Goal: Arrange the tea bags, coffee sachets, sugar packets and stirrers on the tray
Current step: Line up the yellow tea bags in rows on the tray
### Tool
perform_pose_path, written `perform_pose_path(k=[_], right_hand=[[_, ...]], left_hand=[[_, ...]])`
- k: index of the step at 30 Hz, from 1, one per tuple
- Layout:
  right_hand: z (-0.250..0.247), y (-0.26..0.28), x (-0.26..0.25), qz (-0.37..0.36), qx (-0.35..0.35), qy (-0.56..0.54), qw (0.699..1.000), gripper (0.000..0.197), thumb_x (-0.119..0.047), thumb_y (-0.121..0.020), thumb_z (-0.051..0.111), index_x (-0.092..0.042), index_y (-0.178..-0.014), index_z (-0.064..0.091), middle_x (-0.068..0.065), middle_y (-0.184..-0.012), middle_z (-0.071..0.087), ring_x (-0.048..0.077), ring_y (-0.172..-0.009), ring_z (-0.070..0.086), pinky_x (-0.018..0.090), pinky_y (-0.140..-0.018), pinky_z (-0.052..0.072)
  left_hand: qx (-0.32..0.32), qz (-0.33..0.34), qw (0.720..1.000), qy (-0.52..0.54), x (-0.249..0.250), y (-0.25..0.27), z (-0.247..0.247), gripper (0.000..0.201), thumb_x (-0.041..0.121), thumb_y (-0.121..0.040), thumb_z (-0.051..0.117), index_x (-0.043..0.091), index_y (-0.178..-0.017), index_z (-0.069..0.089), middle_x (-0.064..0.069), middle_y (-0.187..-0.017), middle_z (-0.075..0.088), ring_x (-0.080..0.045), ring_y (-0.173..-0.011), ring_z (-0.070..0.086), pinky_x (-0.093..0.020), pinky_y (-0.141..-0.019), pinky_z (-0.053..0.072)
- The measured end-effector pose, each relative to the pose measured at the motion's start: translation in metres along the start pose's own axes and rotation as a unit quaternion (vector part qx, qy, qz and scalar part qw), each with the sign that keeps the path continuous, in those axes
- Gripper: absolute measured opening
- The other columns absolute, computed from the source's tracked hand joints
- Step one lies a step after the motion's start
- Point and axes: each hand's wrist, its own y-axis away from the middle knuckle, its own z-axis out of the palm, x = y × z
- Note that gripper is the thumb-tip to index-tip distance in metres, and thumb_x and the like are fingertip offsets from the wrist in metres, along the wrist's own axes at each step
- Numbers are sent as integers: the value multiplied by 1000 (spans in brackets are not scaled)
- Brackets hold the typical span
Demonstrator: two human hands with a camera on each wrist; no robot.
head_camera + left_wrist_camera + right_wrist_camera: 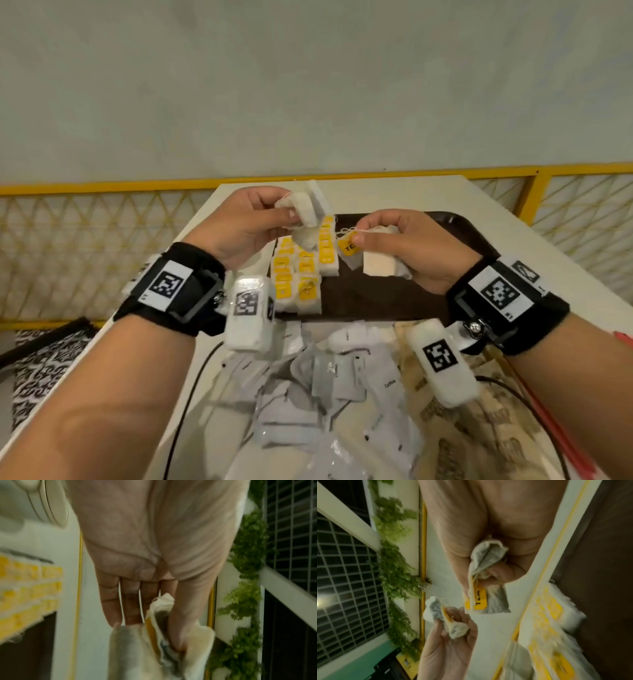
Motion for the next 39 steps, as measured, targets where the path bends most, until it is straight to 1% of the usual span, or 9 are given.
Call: perform_pose_path(k=[5,9,14,17,20,23,28,31,39], right_hand=[[-30,-14,-21,-65,92,8,994,7,-1,-85,66,-7,-85,62,9,-77,63,12,-53,63,15,-38,41],[-47,-20,-26,-82,69,29,994,4,-3,-86,66,-6,-88,67,9,-76,70,20,-66,68,19,-48,49],[-58,-22,-27,-88,73,113,987,6,-9,-87,66,-12,-83,63,17,-85,70,39,-87,69,32,-62,57],[-58,-14,-35,-103,88,42,990,5,-7,-86,66,-8,-90,64,10,-79,69,30,-75,70,23,-51,53],[-59,-2,-45,-110,58,3,992,19,-10,-82,66,-5,-100,67,10,-77,70,22,-66,67,23,-44,49],[-58,10,-54,-113,11,30,993,18,-9,-79,66,-2,-96,65,12,-75,70,20,-65,69,26,-52,51],[-57,16,-56,-94,-8,34,995,13,-14,-76,67,-7,-86,63,8,-65,69,11,-45,60,17,-34,39],[-52,9,-49,-83,-7,-10,997,15,-24,-67,70,-15,-78,67,1,-65,65,11,-45,55,20,-36,36],[-35,-4,-37,-99,40,-17,994,3,-2,-86,62,-5,-85,61,9,-75,63,12,-54,61,15,-39,45]], left_hand=[[-2,-4,999,33,-6,-49,24,33,25,-54,86,12,-83,78,-4,-81,73,-13,-74,70,-24,-69,57],[15,-24,999,23,-13,-68,40,17,6,-70,64,5,-84,74,-6,-80,73,-15,-70,70,-24,-67,57],[36,10,999,-32,-24,-62,49,23,-4,-72,66,4,-93,67,-8,-88,71,-19,-82,69,-28,-75,55],[16,82,986,-146,-17,-54,50,22,-7,-79,66,10,-91,71,0,-95,72,-15,-93,67,-29,-84,53],[-20,132,980,-150,-4,-42,54,21,4,-77,70,20,-88,76,5,-94,72,-13,-93,67,-25,-82,52],[-15,172,973,-152,3,-36,55,26,0,-78,70,22,-89,77,4,-97,73,-14,-96,67,-22,-80,51],[9,171,971,-168,10,-32,49,25,9,-79,66,28,-93,76,9,-102,73,-10,-103,66,-20,-85,50],[7,160,971,-177,9,-32,48,27,4,-80,67,25,-94,76,7,-104,73,-12,-104,66,-23,-85,52],[-25,174,975,-139,8,-32,58,28,9,-73,71,32,-88,77,11,-103,73,-11,-105,66,-21,-85,51]])
